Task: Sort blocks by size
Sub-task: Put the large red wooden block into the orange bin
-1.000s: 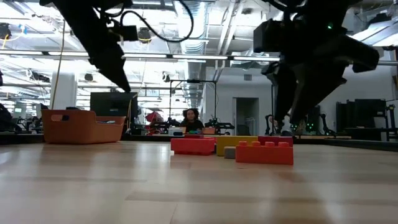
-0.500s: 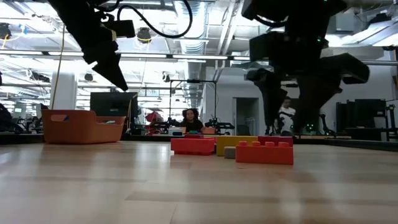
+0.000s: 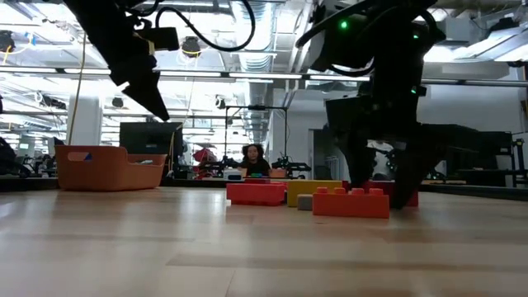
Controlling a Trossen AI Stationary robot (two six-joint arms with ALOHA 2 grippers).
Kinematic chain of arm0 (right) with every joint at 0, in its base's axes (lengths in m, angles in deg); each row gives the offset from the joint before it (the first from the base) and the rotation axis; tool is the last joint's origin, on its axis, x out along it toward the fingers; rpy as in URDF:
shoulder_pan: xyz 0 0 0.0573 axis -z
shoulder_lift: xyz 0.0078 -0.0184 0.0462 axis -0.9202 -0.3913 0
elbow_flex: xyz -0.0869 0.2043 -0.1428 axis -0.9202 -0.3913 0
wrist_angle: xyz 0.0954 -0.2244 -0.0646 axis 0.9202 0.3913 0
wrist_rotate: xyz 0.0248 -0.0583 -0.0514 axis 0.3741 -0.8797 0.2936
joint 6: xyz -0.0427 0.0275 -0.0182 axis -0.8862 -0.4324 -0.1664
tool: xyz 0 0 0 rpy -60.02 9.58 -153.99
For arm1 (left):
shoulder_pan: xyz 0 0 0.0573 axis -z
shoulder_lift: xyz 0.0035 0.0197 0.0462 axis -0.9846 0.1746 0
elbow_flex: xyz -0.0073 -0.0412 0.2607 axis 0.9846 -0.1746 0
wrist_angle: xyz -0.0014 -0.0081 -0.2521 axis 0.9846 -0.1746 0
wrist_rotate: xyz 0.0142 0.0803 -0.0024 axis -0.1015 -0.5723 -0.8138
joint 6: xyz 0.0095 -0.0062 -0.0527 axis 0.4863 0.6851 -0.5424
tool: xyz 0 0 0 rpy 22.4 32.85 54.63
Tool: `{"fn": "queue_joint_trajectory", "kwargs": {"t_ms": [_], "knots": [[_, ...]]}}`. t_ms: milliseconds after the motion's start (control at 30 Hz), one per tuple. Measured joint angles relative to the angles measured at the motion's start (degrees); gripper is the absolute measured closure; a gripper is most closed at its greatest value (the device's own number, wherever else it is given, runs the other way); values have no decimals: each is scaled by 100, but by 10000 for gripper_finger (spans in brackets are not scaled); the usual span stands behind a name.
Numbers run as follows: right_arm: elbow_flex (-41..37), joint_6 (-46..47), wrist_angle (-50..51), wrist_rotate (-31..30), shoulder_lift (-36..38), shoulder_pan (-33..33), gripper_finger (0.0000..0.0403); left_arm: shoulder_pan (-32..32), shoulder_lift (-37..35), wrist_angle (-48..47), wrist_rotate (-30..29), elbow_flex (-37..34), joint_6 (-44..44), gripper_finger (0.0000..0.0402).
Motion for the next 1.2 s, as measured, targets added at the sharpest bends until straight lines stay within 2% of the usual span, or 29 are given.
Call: {"fn": "queue_joint_trajectory", "kwargs": {"t_ms": [267, 533, 600, 700, 833, 967, 1100, 1200], "knots": [[-9, 212, 112, 3, -3, 14, 138, 2, 0, -114, -1, -2, -8, 181], [43, 362, 329, 35, 37, 51, 239, -2, 0, -52, -1, -2, -41, 181], [199, 366, 567, 22, 25, 52, 248, -2, 27, 44, -3, -2, 5, 181], [491, 612, 835, -24, 134, 64, 248, 1, 80, 497, 179, -113, 240, 181], [626, 989, 305, -29, 461, 81, 248, 34, 287, 1728, 579, -512, 679, 181], [618, 1497, -464, -20, 743, 66, 243, 112, 629, 3001, 733, -973, 900, 181], [622, 1721, -1039, -19, 964, 66, 240, 191, 969, 3723, 757, -1069, 1065, 181], [622, 1729, -1181, -17, 1130, 64, 245, 192, 1175, 4085, 1064, -1071, 1126, 181]]}}
